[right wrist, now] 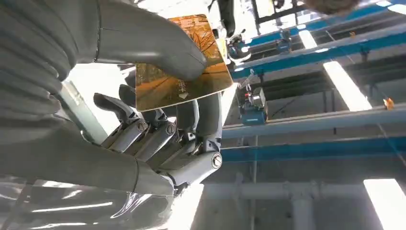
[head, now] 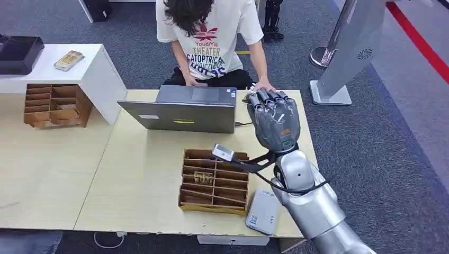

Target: Pass the card to the sensor for recognition and then transmit it.

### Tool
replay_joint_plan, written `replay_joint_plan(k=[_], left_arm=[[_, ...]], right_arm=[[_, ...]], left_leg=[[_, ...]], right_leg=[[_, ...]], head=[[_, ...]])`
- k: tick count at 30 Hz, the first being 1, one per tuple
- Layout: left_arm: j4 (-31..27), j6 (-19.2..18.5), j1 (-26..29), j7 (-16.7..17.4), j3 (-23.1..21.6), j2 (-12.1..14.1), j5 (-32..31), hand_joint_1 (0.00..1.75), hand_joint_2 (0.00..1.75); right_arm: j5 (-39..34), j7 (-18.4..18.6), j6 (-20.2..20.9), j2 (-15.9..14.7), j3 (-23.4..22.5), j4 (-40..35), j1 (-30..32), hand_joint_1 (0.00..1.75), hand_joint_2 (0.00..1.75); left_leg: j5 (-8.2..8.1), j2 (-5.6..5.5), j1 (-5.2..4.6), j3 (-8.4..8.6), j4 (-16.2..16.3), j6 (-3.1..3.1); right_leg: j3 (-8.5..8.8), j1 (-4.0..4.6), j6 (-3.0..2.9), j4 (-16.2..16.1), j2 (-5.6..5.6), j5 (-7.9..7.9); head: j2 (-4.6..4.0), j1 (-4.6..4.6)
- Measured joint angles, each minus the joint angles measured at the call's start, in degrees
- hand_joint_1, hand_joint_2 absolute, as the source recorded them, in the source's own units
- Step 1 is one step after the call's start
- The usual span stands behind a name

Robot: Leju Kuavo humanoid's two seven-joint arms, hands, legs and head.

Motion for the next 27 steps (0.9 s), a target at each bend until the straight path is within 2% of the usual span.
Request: replay_joint_plan(k=[3, 9, 15, 27], left_arm=[[0.0, 0.0, -0.15, -0.26, -0.04, -0.15, -0.33, 0.0, 0.0], [0.0, 0.0, -0.42, -0.33, -0.07, -0.39, -2.19, 0.0, 0.0], [0.0, 0.0, -0.77, 0.72, -0.15, -0.59, -3.48, 0.0, 0.0], [0.0, 0.0, -1.65, 1.62, -0.52, -1.09, -4.29, 0.0, 0.0]], right_arm=[[-0.02, 2.97, -0.02, -1.97, 1.9, 3.22, -2.8, 1.75, 1.75], [-0.02, 8.36, -0.15, -4.01, 4.27, 9.02, -6.4, 1.75, 1.75], [-0.02, 11.72, -0.2, -5.75, 5.07, 12.93, -8.01, 1.75, 1.75], [-0.02, 11.98, -0.2, -7.0, 5.29, 14.68, -8.06, 1.75, 1.75]], left_leg=[[0.0, 0.0, 0.0, 0.0, 0.0, 0.0], [0.0, -0.01, 0.01, 0.0, 0.0, 0.0], [0.0, -0.01, 0.0, 0.0, 0.01, 0.0], [0.0, 0.0, 0.01, 0.01, 0.01, 0.0]], right_leg=[[0.0, 0.0, 0.0, 0.0, -0.01, 0.0], [0.0, 0.01, 0.0, 0.0, -0.01, 0.0], [0.0, 0.0, 0.0, 0.0, -0.01, 0.0], [-0.01, 0.01, 0.0, 0.01, 0.0, 0.0]], head=[[0.0, 0.0], [0.0, 0.02], [0.0, 0.02], [0.0, 0.0]])
